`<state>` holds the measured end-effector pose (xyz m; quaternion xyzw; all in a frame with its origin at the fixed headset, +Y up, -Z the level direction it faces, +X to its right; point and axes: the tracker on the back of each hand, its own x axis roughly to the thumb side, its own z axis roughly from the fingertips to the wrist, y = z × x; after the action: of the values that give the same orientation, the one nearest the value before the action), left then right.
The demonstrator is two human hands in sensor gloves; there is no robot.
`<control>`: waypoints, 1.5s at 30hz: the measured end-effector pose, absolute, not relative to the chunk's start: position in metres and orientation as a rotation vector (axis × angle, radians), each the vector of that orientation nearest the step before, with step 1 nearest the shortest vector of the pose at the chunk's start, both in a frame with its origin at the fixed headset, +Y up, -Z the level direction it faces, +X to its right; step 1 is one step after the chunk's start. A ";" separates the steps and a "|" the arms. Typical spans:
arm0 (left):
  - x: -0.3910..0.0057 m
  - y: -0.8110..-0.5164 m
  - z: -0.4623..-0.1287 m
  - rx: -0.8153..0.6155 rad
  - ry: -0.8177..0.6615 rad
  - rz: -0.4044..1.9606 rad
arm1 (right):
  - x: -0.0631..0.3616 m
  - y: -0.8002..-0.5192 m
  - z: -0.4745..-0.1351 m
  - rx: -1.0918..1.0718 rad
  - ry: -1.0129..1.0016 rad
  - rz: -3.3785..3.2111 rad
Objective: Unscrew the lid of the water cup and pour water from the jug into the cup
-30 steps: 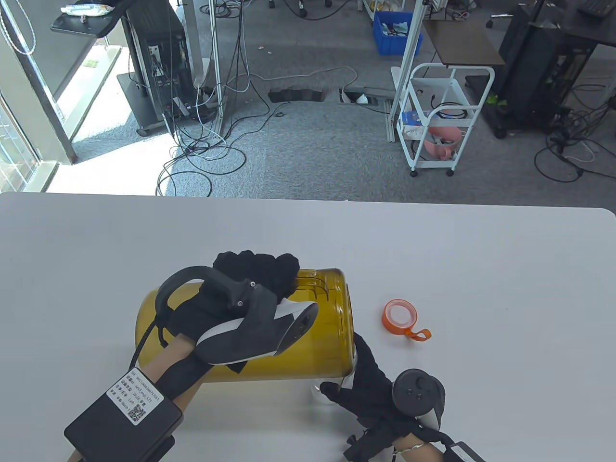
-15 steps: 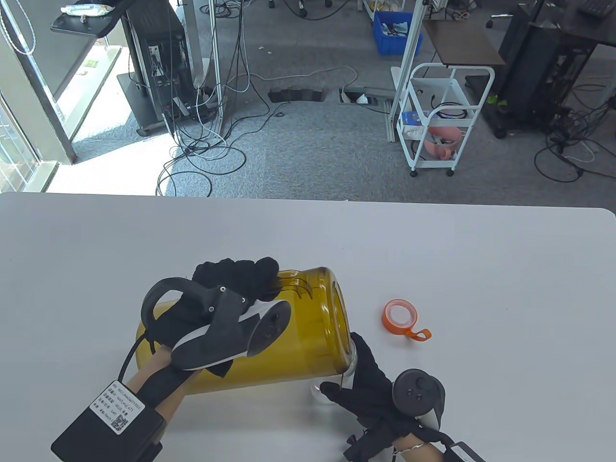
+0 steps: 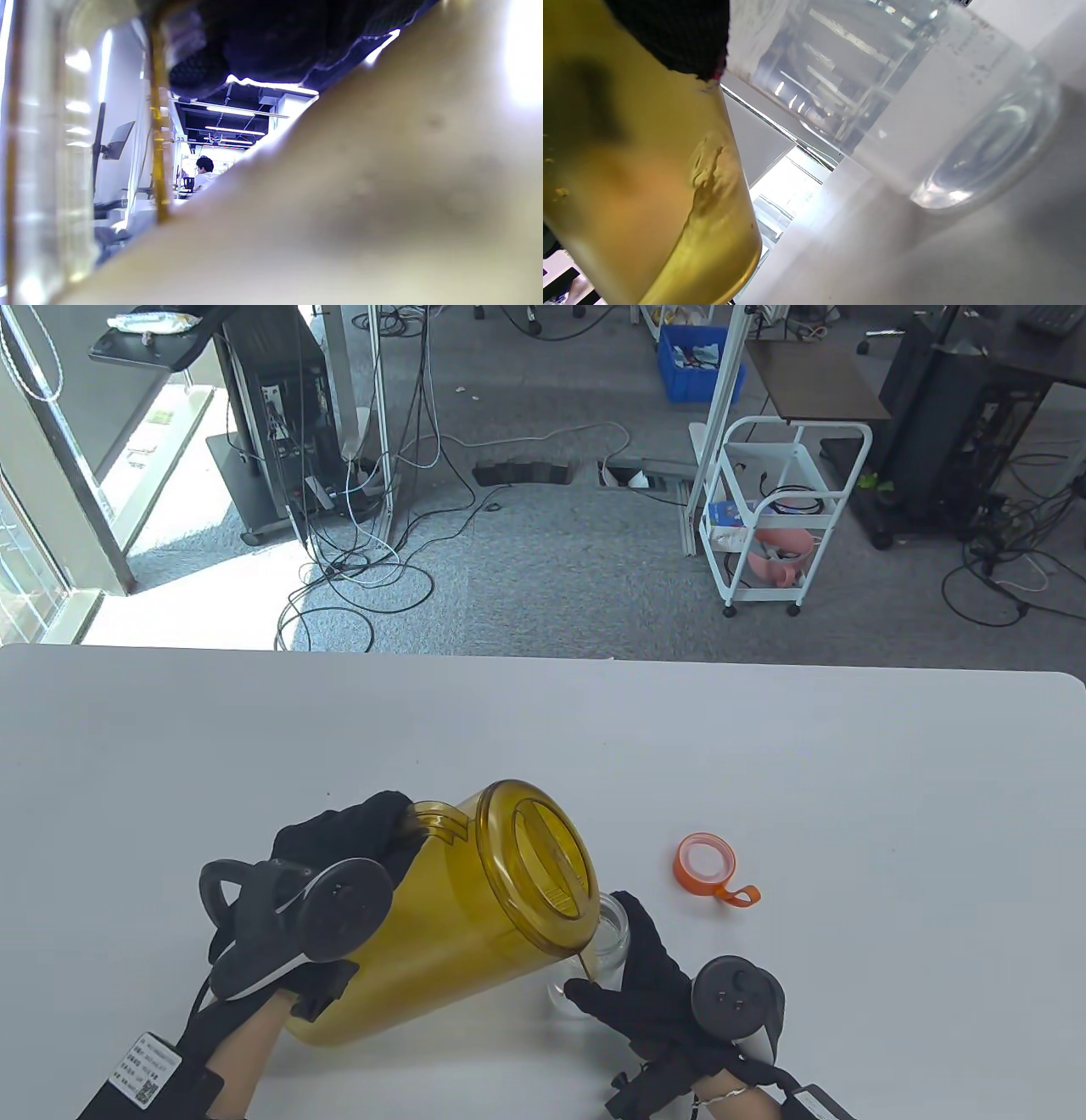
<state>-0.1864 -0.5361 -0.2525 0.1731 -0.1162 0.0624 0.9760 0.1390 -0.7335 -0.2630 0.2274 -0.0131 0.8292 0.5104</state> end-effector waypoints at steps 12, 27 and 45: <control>-0.232 -0.596 -0.269 0.424 -0.090 0.745 | 0.139 -0.733 -0.263 0.547 -0.031 1.996; -0.248 -0.630 -0.364 0.531 0.027 1.064 | 0.139 -0.734 -0.263 0.555 -0.025 1.991; -0.251 -0.671 -0.391 0.459 0.068 1.074 | 0.139 -0.733 -0.263 0.556 -0.025 1.991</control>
<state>-0.2506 -0.6710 -0.3912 0.2164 0.0323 0.5071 0.8337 0.1389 -0.7330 -0.2627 0.2312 -0.0104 0.8275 0.5115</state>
